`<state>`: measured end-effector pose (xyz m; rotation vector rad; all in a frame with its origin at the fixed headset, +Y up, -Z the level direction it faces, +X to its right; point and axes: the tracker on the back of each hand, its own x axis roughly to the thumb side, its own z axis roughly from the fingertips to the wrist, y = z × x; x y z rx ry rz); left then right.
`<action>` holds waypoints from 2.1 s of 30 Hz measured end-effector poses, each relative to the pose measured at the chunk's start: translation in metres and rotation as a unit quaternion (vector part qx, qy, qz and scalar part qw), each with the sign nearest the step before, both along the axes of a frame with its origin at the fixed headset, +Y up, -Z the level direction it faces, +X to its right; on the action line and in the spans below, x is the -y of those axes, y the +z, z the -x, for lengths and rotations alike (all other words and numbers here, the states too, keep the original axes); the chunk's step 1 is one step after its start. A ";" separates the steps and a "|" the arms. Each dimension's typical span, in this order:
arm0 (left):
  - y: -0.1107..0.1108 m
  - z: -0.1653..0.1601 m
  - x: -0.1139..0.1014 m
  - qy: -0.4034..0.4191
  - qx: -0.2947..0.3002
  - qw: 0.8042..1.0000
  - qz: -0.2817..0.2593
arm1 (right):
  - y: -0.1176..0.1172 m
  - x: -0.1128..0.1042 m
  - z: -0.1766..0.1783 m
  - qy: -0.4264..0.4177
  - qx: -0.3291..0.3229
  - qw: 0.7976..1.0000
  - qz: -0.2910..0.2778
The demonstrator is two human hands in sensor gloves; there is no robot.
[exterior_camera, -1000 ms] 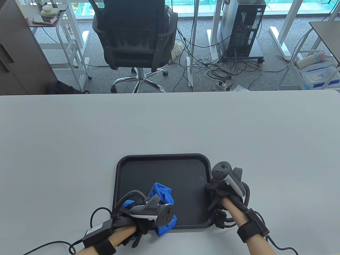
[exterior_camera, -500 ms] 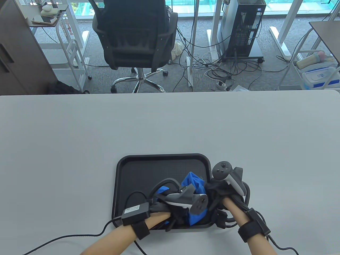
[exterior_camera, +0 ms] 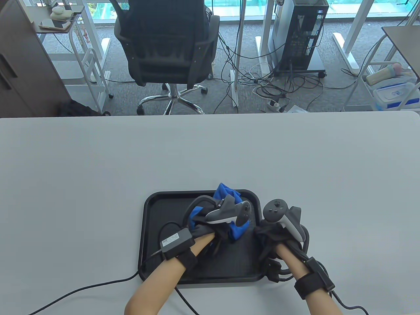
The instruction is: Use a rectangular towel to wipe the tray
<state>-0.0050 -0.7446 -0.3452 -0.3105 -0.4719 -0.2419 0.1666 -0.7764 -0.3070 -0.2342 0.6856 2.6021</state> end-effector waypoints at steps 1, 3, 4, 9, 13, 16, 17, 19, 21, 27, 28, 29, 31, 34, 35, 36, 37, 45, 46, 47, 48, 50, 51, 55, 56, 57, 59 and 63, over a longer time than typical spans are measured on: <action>-0.004 0.007 0.000 0.003 -0.014 1.000 0.003 | 0.000 0.000 0.000 0.003 0.001 1.000 -0.002; -0.008 0.018 -0.001 0.005 -0.035 0.999 0.009 | 0.001 0.000 0.001 0.011 0.003 1.000 -0.005; -0.009 0.026 -0.001 0.006 -0.044 0.999 0.010 | 0.001 -0.001 0.002 0.016 0.004 1.000 -0.008; -0.006 0.058 -0.001 -0.003 -0.070 0.998 0.004 | 0.002 -0.001 0.003 0.022 0.009 1.000 -0.011; -0.003 0.088 -0.002 -0.009 -0.103 0.995 0.010 | 0.002 -0.001 0.003 0.021 0.011 1.000 -0.010; 0.002 0.113 -0.002 -0.017 -0.127 0.992 0.019 | 0.002 -0.001 0.003 0.024 0.010 1.000 -0.011; 0.004 0.117 -0.003 -0.020 -0.130 0.991 0.022 | 0.002 -0.001 0.003 0.025 0.010 1.000 -0.012; 0.012 0.130 -0.004 -0.033 -0.136 0.990 0.031 | 0.003 -0.001 0.004 0.025 0.010 1.000 -0.014; 0.020 0.137 -0.004 -0.045 -0.134 0.989 0.035 | 0.003 -0.001 0.004 0.025 0.012 0.999 -0.015; 0.054 0.149 -0.004 -0.045 -0.080 0.995 0.039 | 0.003 0.000 0.005 0.025 0.012 1.000 -0.016; 0.059 0.149 -0.004 -0.043 -0.073 0.996 0.042 | 0.003 0.000 0.005 0.024 0.012 1.000 -0.015; 0.065 0.149 -0.004 -0.040 -0.062 0.996 0.046 | 0.003 0.000 0.005 0.024 0.011 1.000 -0.015; 0.076 0.148 -0.005 -0.032 -0.042 0.997 0.052 | 0.003 0.000 0.005 0.024 0.011 1.000 -0.014; 0.089 0.140 -0.005 -0.032 -0.008 0.998 0.053 | 0.003 0.000 0.005 0.024 0.011 1.000 -0.014; 0.092 0.137 -0.005 -0.033 0.001 0.998 0.053 | 0.003 0.000 0.005 0.023 0.011 1.000 -0.013; 0.097 0.132 -0.005 -0.035 0.015 0.998 0.054 | 0.003 0.000 0.005 0.022 0.011 1.000 -0.013; 0.099 0.129 -0.005 -0.037 0.023 0.998 0.054 | 0.003 0.000 0.005 0.022 0.011 1.000 -0.013; 0.121 0.082 -0.005 -0.027 0.100 0.993 0.061 | 0.003 0.000 0.005 0.021 0.008 1.000 -0.011; 0.122 0.075 -0.005 -0.026 0.108 0.992 0.061 | 0.003 0.000 0.005 0.021 0.008 1.000 -0.012; 0.123 0.069 -0.005 -0.024 0.114 0.991 0.061 | 0.003 0.000 0.005 0.021 0.008 1.000 -0.012; 0.123 0.060 -0.005 -0.023 0.123 0.990 0.060 | 0.003 -0.001 0.005 0.022 0.007 1.000 -0.012; 0.123 0.046 -0.005 -0.025 0.136 0.989 0.058 | 0.003 -0.001 0.005 0.023 0.007 1.000 -0.012; 0.122 0.037 -0.005 -0.026 0.144 0.988 0.057 | 0.003 -0.001 0.005 0.023 0.006 1.000 -0.011; 0.116 0.005 -0.005 -0.027 0.152 0.986 0.056 | 0.002 -0.001 0.005 0.021 0.004 1.000 -0.010; 0.115 -0.003 -0.005 -0.024 0.154 0.986 0.054 | 0.002 -0.001 0.005 0.020 0.004 1.000 -0.010; 0.112 -0.011 -0.004 -0.023 0.158 0.986 0.051 | 0.002 -0.001 0.005 0.019 0.004 1.000 -0.010; 0.107 -0.022 -0.004 -0.023 0.157 0.986 0.046 | 0.003 -0.001 0.005 0.020 0.003 1.000 -0.010; 0.092 -0.036 -0.003 -0.016 0.137 0.990 0.038 | 0.002 0.000 0.005 0.018 0.003 1.000 -0.009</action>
